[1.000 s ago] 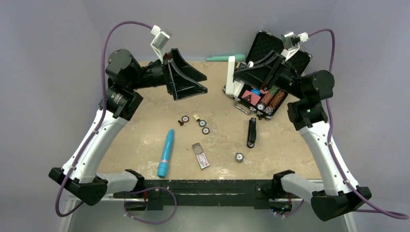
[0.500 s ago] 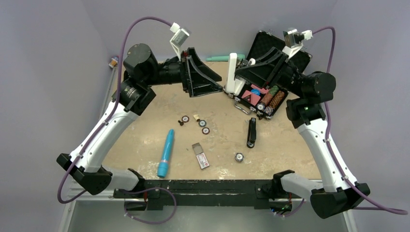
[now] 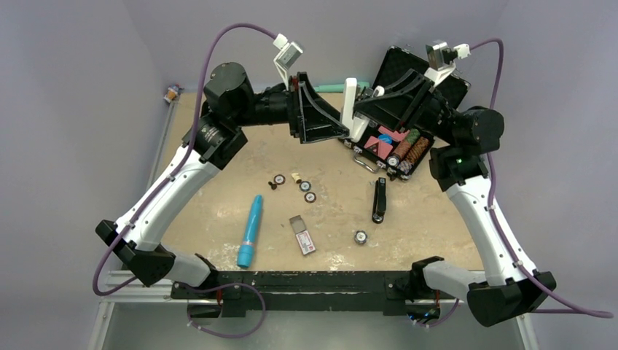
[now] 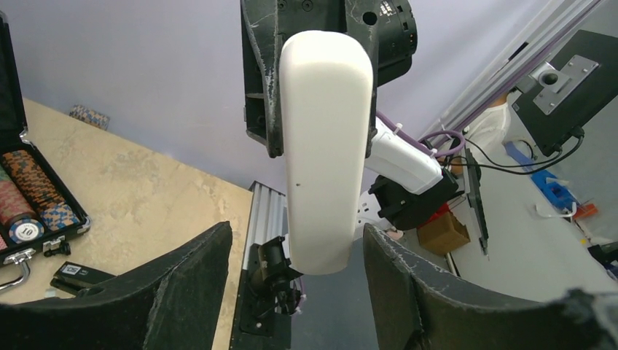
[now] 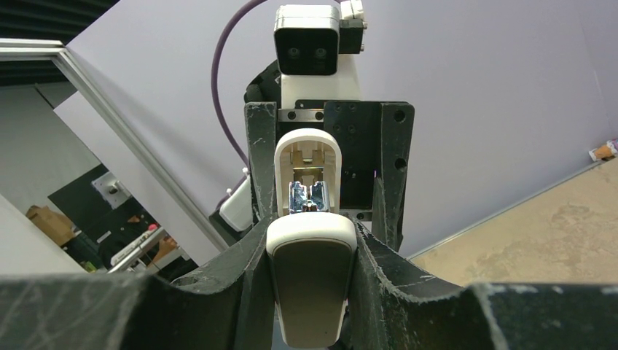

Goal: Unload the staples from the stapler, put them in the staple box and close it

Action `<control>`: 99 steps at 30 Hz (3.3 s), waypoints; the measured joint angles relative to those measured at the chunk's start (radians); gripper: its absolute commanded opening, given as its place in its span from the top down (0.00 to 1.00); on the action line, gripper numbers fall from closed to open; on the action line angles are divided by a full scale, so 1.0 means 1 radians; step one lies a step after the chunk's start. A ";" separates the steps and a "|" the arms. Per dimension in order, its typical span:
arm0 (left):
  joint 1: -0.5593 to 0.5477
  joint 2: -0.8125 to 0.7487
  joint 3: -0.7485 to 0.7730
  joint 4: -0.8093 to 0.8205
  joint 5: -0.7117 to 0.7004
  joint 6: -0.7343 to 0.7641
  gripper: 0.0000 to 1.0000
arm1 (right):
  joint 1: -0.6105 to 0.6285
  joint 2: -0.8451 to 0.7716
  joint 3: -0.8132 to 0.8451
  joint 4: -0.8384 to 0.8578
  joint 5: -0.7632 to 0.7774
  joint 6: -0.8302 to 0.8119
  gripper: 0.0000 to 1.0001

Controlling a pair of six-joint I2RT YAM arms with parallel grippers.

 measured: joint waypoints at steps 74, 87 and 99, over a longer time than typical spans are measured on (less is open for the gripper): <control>0.155 -0.130 -0.164 -0.824 -0.870 0.171 1.00 | 0.035 -0.054 -0.006 -0.788 0.272 -0.473 0.01; 0.320 0.120 -0.290 -0.881 -0.993 0.113 1.00 | 0.035 -0.102 -0.039 -0.989 0.368 -0.563 0.01; 0.335 0.412 -0.230 -0.794 -1.000 0.216 1.00 | 0.034 -0.108 -0.038 -1.070 0.436 -0.600 0.01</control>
